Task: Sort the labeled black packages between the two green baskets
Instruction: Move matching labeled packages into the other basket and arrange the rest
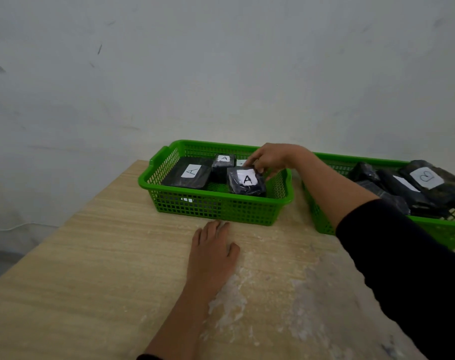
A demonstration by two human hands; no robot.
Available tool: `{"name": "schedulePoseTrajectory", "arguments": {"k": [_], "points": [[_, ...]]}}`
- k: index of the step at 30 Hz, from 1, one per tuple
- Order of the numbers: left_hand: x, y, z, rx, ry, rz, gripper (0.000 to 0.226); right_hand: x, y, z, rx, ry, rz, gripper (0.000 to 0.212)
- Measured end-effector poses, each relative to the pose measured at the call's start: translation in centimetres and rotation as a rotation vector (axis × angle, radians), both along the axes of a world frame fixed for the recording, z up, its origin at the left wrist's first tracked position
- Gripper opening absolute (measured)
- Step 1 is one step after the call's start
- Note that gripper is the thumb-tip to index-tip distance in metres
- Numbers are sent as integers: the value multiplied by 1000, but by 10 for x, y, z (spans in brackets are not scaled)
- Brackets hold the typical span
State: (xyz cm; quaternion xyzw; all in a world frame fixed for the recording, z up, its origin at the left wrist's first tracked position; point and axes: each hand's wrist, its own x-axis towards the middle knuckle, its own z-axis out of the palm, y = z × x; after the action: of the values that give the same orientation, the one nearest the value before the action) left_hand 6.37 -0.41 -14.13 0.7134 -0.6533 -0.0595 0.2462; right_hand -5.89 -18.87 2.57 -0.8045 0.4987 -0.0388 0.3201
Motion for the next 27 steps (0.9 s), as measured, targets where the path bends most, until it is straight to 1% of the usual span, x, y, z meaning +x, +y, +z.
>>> {"name": "schedulePoseTrajectory", "arguments": {"k": [3,5,7,8,10,11,12,13,14,15,16,17,18,20,21,22,24,27], "points": [[0,0,0,-2,-2,-4,52,17,4,-7,-170,4,138,48],[0,-1,0,-5,0,-6,52,35,5,-15,-265,-17,176,49],[1,-1,0,-7,-3,-9,52,52,7,-26,-393,-24,168,49],[1,-1,0,-6,-1,-11,52,59,7,-32,-447,-58,154,47],[2,0,0,-4,8,-15,53,63,9,-36,-485,-182,100,42],[2,0,0,-4,15,-16,53,61,9,-35,-476,-230,76,40],[2,1,-1,-5,17,-16,53,56,8,-34,-439,-232,63,39],[1,0,-1,-6,15,-14,53,50,6,-32,-375,-174,60,40],[1,0,-1,-7,8,-12,53,43,4,-32,-284,-69,72,45],[1,0,-1,-6,3,-11,53,36,4,-32,-165,42,85,52],[0,0,-1,-5,-2,-8,53,31,5,-34,-36,102,91,60],[0,0,-1,-6,-7,-5,53,27,6,-39,60,87,94,66],[0,0,-1,-7,-14,-2,53,26,6,-46,94,13,91,68],[-1,0,0,-6,-28,0,53,30,9,-59,17,-161,52,64],[-1,0,0,-5,-34,-1,53,33,10,-64,-46,-205,34,62],[-1,0,0,-1,-38,-4,53,37,10,-68,-104,-208,29,61],[-1,0,-1,13,-49,-13,53,41,10,-73,-161,-153,34,63],[-1,-1,-3,63,-100,-28,55,39,9,-72,-112,-121,13,67]]}}
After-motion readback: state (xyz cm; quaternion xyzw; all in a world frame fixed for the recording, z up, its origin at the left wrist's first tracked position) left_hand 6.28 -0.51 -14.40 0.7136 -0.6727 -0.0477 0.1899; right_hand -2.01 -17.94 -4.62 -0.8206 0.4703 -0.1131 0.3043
